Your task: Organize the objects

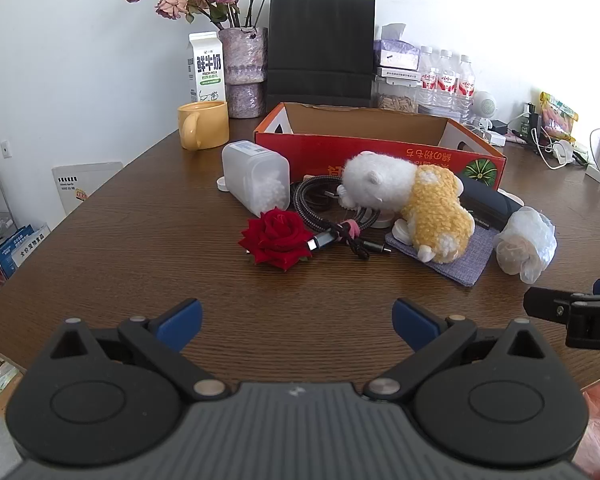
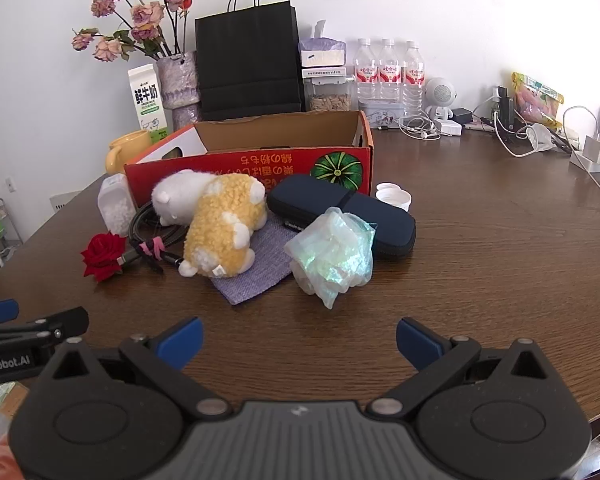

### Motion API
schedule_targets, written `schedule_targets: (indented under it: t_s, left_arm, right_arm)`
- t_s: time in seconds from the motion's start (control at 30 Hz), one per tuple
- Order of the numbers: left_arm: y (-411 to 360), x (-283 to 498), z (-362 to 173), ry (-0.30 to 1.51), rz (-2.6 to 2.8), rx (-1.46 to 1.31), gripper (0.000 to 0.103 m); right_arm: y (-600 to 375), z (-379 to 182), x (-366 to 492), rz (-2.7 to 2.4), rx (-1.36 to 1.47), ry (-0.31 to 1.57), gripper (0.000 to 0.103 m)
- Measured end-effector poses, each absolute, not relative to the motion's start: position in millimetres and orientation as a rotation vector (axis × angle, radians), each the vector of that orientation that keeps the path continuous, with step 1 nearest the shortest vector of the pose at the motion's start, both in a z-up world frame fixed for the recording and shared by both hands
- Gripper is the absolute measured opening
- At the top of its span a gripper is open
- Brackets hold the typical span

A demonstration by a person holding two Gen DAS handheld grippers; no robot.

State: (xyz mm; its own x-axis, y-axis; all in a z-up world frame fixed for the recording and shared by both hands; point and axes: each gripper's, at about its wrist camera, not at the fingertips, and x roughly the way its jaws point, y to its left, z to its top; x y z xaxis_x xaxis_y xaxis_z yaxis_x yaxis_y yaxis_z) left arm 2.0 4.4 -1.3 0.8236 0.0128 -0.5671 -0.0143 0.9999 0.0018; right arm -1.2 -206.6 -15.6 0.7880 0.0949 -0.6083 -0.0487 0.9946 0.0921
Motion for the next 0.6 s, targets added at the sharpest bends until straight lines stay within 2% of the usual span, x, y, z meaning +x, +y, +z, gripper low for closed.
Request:
schedule_targets:
  t_s: [0.6]
  left_arm:
    - [5.2, 1.8, -2.5, 0.606, 0.013, -0.002, 0.103]
  right_arm:
    - [-207.3, -16.8, -2.0, 0.081, 0.076, 0.659, 0.103]
